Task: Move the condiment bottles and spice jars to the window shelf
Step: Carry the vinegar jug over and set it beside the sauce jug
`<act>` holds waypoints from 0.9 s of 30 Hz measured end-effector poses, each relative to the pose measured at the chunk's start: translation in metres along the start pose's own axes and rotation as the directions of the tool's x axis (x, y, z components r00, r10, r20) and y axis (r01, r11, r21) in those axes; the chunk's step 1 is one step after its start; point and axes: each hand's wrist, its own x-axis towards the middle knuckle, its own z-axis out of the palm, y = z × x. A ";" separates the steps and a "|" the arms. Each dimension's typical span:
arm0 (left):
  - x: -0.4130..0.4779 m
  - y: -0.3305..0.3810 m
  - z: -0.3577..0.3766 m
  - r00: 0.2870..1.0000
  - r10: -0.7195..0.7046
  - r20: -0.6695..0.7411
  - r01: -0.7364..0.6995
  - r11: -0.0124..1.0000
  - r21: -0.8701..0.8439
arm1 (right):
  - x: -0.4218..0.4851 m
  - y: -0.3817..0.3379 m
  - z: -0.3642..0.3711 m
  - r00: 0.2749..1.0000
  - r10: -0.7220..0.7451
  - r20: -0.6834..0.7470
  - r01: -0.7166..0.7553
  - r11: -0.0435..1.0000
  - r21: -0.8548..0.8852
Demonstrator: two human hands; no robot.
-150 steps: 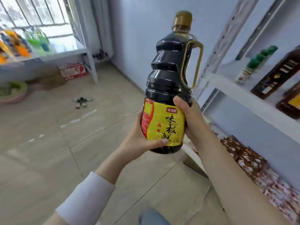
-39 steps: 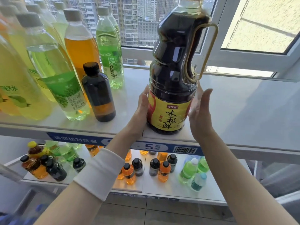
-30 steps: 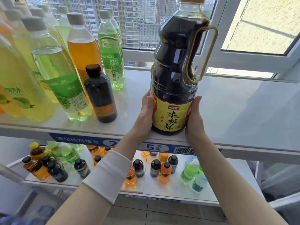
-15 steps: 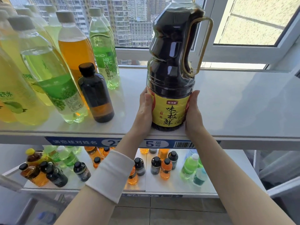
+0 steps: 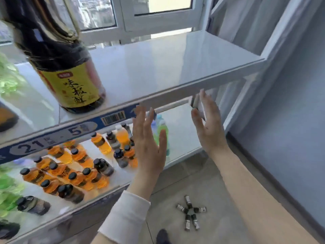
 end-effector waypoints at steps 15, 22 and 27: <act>-0.272 0.349 0.156 0.328 0.539 0.776 -0.560 0.772 -0.300 | -0.397 0.125 -0.357 0.731 0.402 -0.551 -0.655 0.639 -0.402; -0.428 0.501 0.183 -0.084 0.692 0.717 -0.588 0.546 -0.597 | -0.571 0.122 -0.465 0.440 0.452 -0.776 -0.889 0.339 -0.307; -0.518 0.597 0.203 -0.247 0.769 0.589 -0.520 0.408 -0.750 | -0.665 0.126 -0.538 0.274 0.466 -0.841 -0.960 0.190 -0.207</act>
